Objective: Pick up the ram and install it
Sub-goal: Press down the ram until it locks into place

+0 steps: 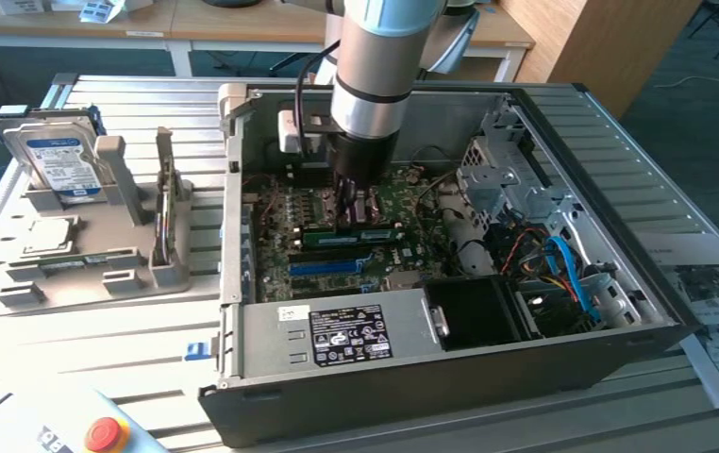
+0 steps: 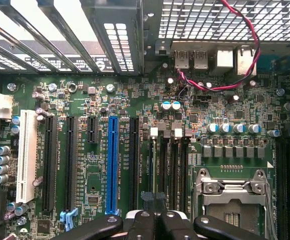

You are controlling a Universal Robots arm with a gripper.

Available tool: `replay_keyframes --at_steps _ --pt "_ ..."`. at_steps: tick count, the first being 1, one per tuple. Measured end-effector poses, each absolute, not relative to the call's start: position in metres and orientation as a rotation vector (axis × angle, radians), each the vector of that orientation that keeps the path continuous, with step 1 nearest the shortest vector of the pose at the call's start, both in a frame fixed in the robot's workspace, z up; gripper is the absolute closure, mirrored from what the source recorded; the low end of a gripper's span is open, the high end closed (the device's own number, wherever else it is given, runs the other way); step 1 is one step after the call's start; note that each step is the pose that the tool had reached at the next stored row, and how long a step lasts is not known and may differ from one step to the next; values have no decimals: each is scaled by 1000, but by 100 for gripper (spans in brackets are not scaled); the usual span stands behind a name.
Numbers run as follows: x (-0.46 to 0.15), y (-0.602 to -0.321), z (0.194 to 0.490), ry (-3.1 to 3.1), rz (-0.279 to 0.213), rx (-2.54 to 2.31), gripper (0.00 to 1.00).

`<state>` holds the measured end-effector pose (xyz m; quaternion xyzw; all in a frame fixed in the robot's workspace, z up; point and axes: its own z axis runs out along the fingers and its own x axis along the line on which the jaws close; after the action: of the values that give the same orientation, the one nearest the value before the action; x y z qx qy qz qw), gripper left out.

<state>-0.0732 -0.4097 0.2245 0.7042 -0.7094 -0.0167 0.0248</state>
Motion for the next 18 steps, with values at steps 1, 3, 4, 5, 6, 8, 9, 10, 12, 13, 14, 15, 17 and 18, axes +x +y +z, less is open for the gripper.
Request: replay_keyframes --at_steps 1,3,4,5,6,8,9,10,12,13,14,15,17,18 --pt "-73 -410 224 -2194 -52 2178 89" --pt "-73 -410 224 -2194 -52 2178 89" --pt "-73 -410 224 -2194 -52 2178 89" --pt "-73 -410 224 -2194 -52 2178 89" --pt "-73 -410 224 -2194 -52 2178 89" --pt "-73 -410 223 -2194 -52 2178 89" --pt "-73 -410 223 -2194 -52 2178 89" --pt "-73 -410 223 -2194 -52 2178 89" --pt "-73 -410 222 -2194 -52 2178 89" --pt "-73 -410 222 -2194 -52 2178 89" --pt "-73 -410 222 -2194 -52 2178 89" --pt "-73 -410 222 -2194 -52 2178 89" --pt "-73 -410 222 -2194 -52 2178 89" --pt "-73 -410 221 -2194 -52 2178 89"
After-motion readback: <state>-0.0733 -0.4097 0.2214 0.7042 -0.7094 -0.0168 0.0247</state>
